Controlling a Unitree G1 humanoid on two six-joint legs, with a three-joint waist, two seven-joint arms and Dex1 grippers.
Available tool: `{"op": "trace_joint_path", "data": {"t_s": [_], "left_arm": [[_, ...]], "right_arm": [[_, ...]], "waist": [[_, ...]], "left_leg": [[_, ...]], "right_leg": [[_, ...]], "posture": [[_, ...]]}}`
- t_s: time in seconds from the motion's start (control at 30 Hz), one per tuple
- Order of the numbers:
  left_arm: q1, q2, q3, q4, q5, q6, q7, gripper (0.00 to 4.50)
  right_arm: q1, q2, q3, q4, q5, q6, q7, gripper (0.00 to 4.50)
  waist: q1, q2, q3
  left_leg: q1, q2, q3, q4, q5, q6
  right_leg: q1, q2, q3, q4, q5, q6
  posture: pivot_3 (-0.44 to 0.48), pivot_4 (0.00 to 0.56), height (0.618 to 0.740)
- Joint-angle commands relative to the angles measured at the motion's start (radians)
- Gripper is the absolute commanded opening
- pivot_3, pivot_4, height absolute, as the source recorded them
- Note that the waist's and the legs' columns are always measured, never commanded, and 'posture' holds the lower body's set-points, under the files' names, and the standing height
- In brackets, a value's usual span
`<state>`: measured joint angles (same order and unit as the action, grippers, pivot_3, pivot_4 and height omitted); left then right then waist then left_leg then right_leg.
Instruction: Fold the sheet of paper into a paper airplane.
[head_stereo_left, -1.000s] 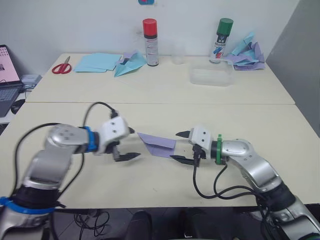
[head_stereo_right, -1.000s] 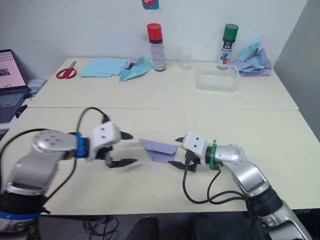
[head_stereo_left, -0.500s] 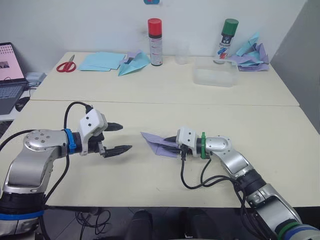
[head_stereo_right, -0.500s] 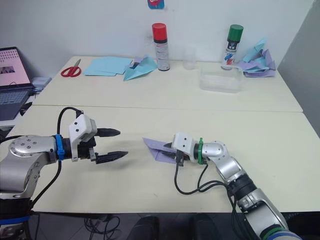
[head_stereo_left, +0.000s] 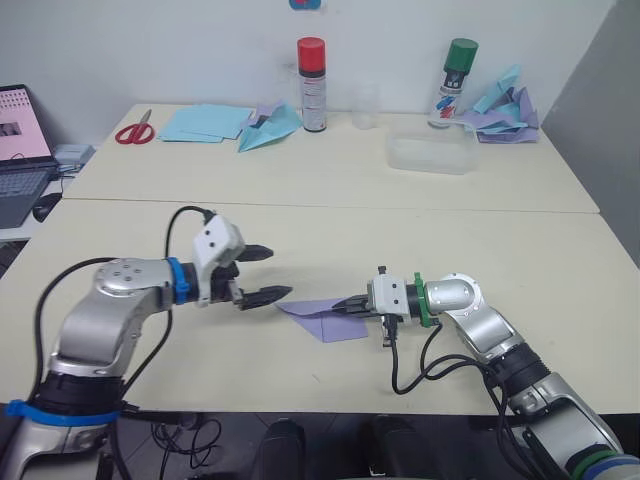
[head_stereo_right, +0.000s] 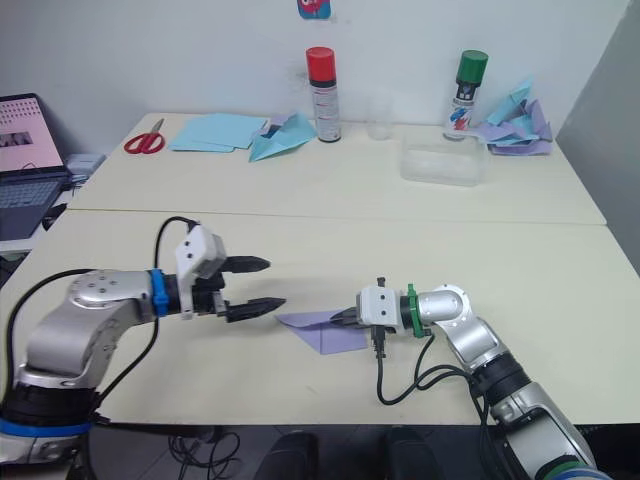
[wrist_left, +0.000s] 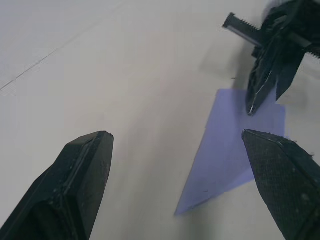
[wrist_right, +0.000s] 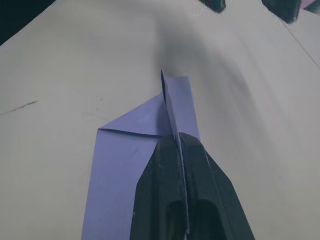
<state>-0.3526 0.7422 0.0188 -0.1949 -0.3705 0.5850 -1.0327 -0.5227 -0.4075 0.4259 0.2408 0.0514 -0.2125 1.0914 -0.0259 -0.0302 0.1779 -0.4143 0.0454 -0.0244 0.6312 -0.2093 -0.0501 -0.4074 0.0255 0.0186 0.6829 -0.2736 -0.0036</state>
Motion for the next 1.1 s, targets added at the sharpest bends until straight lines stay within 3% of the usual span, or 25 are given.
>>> {"op": "trace_joint_path", "data": {"t_s": [0.03,0.07,0.17,0.33,0.57,0.7,1.1], "left_arm": [[-0.029,-0.026,-0.024,0.013,0.022,-0.042,0.032,4.50],[-0.028,-0.033,-0.037,0.024,0.031,-0.061,0.031,4.50],[-0.019,-0.040,-0.065,0.064,0.063,-0.122,0.021,3.87],[0.005,-0.048,-0.117,0.134,0.113,-0.227,0.000,2.22],[0.005,-0.096,-0.167,0.235,0.149,-0.316,-0.017,0.02],[-0.002,-0.110,-0.212,0.284,0.181,-0.348,-0.044,0.02],[-0.046,-0.109,-0.274,0.465,0.284,-0.493,-0.079,0.02]], "right_arm": [[-0.004,-0.007,-0.011,-0.039,-0.011,0.000,0.004,0.44],[0.003,-0.016,-0.016,-0.056,-0.008,0.014,0.006,0.63],[0.025,-0.047,-0.033,-0.125,0.015,0.064,0.020,1.73],[0.108,-0.141,-0.102,-0.330,0.094,0.190,0.036,3.61],[0.203,-0.208,-0.151,-0.449,0.114,0.212,0.016,3.63],[0.229,-0.194,-0.132,-0.423,0.037,0.088,-0.026,3.63],[0.078,-0.053,-0.021,-0.141,-0.082,-0.108,-0.051,3.63]], "waist": [[-0.001,0.000,0.000],[-0.001,0.000,0.000],[-0.001,0.000,0.000],[0.001,0.000,0.000],[0.002,0.000,0.000],[0.001,0.000,0.000],[-0.001,0.000,-0.001]], "left_leg": [[0.000,0.000,0.000,0.000,0.000,0.000],[0.000,0.001,0.000,0.000,0.000,0.000],[0.001,0.001,-0.001,-0.001,0.000,0.000],[0.000,0.001,-0.001,-0.001,0.000,0.000],[0.001,0.000,0.000,0.000,0.000,0.000],[0.001,0.000,0.000,0.000,0.000,0.000],[0.019,0.000,0.002,-0.002,0.000,0.000]], "right_leg": [[0.000,0.000,0.000,0.000,0.000,0.000],[0.000,0.000,0.000,0.000,0.000,0.000],[0.000,0.000,0.000,0.000,0.000,0.000],[0.000,0.000,0.000,0.000,0.000,0.000],[0.001,-0.001,0.000,0.000,0.000,0.000],[0.001,0.000,0.000,0.000,0.000,0.000],[0.018,0.003,0.000,-0.001,-0.001,-0.001]], "posture": [[0.000,0.150,0.740],[0.000,0.150,0.740],[0.000,0.150,0.740],[0.000,0.150,0.740],[0.000,0.150,0.740],[0.000,0.150,0.740],[0.000,0.150,0.740]]}}
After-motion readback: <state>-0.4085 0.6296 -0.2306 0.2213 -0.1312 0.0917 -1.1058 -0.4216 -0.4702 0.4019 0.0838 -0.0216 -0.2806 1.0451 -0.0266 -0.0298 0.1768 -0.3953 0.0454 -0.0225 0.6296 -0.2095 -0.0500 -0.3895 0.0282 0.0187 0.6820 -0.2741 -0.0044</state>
